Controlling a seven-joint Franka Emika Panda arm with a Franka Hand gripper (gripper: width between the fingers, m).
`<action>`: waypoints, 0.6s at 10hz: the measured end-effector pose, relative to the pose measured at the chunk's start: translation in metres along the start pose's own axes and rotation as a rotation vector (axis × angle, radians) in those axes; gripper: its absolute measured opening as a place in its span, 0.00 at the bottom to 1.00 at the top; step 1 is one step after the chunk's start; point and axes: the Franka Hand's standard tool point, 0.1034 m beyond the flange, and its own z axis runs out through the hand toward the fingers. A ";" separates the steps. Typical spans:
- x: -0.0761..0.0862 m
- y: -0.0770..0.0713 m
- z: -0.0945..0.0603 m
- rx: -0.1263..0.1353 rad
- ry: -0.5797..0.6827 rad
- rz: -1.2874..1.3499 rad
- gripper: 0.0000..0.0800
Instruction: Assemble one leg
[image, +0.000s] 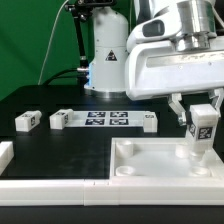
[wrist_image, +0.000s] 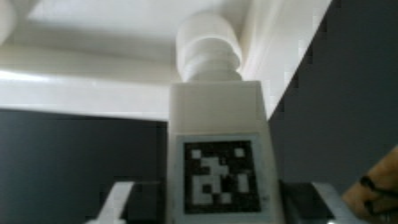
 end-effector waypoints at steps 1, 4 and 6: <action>-0.006 0.000 0.002 -0.003 0.008 0.000 0.36; -0.017 -0.001 0.004 -0.009 0.036 -0.001 0.36; -0.018 -0.002 0.006 -0.007 0.034 -0.003 0.36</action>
Offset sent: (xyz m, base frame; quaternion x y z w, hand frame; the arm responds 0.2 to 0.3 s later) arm -0.0006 0.0021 -0.0064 0.0028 0.0072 0.0056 1.0000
